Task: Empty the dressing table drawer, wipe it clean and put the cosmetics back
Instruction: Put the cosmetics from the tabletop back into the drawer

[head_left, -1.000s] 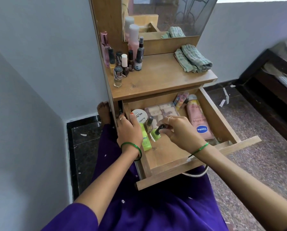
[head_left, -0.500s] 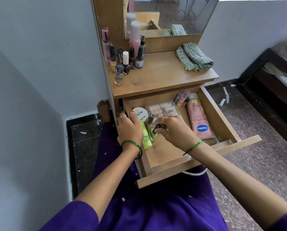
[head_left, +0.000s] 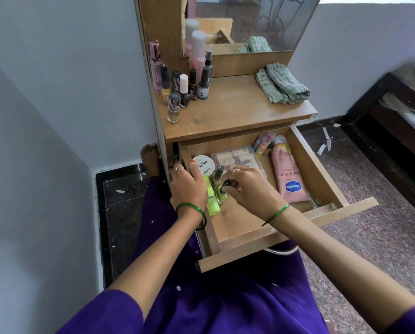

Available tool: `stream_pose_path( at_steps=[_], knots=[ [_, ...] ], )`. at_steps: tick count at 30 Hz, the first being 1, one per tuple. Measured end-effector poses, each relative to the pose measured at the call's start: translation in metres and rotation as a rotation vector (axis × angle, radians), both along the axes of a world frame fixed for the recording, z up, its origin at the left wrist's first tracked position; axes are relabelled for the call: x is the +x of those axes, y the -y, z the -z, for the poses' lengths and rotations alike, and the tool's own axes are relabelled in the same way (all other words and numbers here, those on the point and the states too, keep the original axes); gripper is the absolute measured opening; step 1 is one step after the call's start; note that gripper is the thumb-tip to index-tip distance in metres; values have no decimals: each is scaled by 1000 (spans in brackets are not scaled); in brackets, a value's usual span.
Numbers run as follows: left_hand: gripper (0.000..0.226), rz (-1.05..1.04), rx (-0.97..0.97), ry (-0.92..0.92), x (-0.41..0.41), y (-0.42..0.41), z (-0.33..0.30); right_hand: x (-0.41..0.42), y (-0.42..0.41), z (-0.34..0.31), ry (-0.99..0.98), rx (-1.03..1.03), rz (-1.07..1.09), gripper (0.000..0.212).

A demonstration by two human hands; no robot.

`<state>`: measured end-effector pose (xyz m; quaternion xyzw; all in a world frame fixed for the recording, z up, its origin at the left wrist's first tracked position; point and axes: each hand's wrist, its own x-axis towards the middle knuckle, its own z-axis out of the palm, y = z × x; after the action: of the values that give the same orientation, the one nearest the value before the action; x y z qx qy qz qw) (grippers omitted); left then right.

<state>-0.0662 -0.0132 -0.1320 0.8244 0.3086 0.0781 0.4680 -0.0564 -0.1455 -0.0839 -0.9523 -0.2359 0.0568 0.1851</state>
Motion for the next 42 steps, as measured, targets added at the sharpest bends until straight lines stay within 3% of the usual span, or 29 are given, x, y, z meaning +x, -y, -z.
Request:
stream_pose_path(
  at_steps=[8, 14, 22, 30, 42],
  knots=[
    [39, 5, 4, 11, -1, 0, -1, -4, -1, 0, -11, 34, 3, 17],
    [39, 11, -1, 44, -2, 1, 2, 1, 5, -21, -12, -57, 4, 33],
    [45, 13, -3, -3, -1, 1, -2, 47, -14, -99, 146, 67, 8, 18],
    [45, 9, -2, -15, -2, 1, -3, 105, -90, -145, 328, 112, -158, 27],
    [45, 31, 23, -41, -2, 0, -5, 151, -142, -129, 358, -240, -123, 29]
  ],
)
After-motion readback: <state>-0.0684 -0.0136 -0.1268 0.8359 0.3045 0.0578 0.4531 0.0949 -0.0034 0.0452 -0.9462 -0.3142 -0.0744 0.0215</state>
